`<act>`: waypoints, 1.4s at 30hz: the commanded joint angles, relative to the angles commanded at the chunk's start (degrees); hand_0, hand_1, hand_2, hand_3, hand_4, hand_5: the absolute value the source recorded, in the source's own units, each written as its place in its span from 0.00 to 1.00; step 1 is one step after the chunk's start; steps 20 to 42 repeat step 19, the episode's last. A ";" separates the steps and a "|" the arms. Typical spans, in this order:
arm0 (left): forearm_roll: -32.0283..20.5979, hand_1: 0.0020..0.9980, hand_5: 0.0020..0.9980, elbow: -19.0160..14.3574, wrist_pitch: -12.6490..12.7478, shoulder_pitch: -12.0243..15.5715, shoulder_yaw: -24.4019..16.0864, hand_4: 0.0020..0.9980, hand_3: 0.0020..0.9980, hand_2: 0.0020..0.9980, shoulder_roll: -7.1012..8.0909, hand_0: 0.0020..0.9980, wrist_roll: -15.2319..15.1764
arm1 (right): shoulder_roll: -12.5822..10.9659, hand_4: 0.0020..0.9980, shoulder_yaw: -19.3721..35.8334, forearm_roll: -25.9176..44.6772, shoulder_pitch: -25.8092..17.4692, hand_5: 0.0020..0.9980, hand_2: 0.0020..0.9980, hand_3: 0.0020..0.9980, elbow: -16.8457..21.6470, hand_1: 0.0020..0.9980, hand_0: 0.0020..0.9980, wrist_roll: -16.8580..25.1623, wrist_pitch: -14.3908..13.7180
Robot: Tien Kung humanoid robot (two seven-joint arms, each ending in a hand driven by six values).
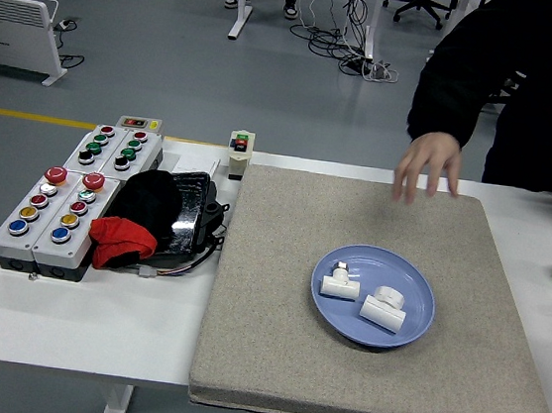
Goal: Pick pipe place plate twice
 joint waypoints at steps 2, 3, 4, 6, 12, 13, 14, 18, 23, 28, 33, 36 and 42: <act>-0.01 0.69 1.00 0.00 0.02 0.07 0.05 0.35 0.66 0.72 0.00 0.70 0.00 | 0.02 0.57 -0.13 0.00 -0.01 0.62 0.87 0.83 -0.04 0.79 0.84 -0.02 -0.04; 0.00 0.69 1.00 0.00 0.04 0.13 0.06 0.35 0.66 0.72 0.01 0.70 0.01 | 0.04 0.57 -0.22 0.00 -0.02 0.62 0.87 0.83 -0.06 0.79 0.84 -0.05 -0.07; 0.01 0.69 1.00 -0.01 0.07 0.19 0.06 0.35 0.66 0.72 0.02 0.70 0.02 | 0.07 0.57 -0.29 -0.02 -0.04 0.62 0.87 0.83 -0.08 0.79 0.84 -0.10 -0.12; 0.01 0.69 1.00 -0.02 0.09 0.25 0.08 0.35 0.66 0.72 0.03 0.70 0.04 | 0.07 0.57 -0.39 -0.03 -0.06 0.62 0.87 0.83 -0.10 0.79 0.84 -0.17 -0.27; -0.09 0.69 1.00 -0.04 0.10 0.39 0.26 0.35 0.66 0.71 0.05 0.70 0.07 | 0.43 0.56 -0.94 0.16 0.29 0.64 0.86 0.83 -0.25 0.78 0.84 -0.14 -0.85; -0.03 0.69 1.00 -0.05 0.11 0.39 0.22 0.35 0.66 0.72 0.07 0.70 0.08 | 0.45 0.56 -0.96 0.16 0.30 0.65 0.86 0.83 -0.24 0.78 0.83 -0.15 -0.84; 0.01 0.69 1.00 -0.06 0.11 0.39 0.17 0.35 0.66 0.72 0.08 0.70 0.08 | 0.45 0.56 -0.95 0.17 0.30 0.65 0.86 0.83 -0.23 0.78 0.83 -0.14 -0.85; 0.19 0.69 1.00 -0.08 0.08 0.33 -0.09 0.35 0.66 0.72 0.12 0.70 0.08 | 0.45 0.56 -0.72 0.23 0.31 0.65 0.86 0.83 -0.15 0.78 0.83 -0.10 -0.99; 0.24 0.69 1.00 -0.08 0.07 0.30 -0.15 0.35 0.66 0.72 0.12 0.70 0.09 | 0.47 0.56 -0.66 0.23 0.34 0.65 0.86 0.83 -0.13 0.78 0.83 -0.10 -1.02; 0.24 0.69 1.00 -0.08 0.07 0.30 -0.15 0.35 0.66 0.72 0.12 0.70 0.09 | 0.47 0.56 -0.66 0.23 0.34 0.65 0.86 0.83 -0.13 0.78 0.83 -0.10 -1.02; 0.24 0.69 1.00 -0.08 0.07 0.30 -0.15 0.35 0.66 0.72 0.12 0.70 0.09 | 0.47 0.56 -0.66 0.23 0.34 0.65 0.86 0.83 -0.13 0.78 0.83 -0.10 -1.02; 0.24 0.69 1.00 -0.08 0.07 0.30 -0.15 0.35 0.66 0.72 0.12 0.70 0.09 | 0.47 0.56 -0.66 0.23 0.34 0.65 0.86 0.83 -0.13 0.78 0.83 -0.10 -1.02; 0.24 0.69 1.00 -0.08 0.07 0.30 -0.15 0.35 0.66 0.72 0.12 0.70 0.09 | 0.47 0.56 -0.66 0.23 0.34 0.65 0.86 0.83 -0.13 0.78 0.83 -0.10 -1.02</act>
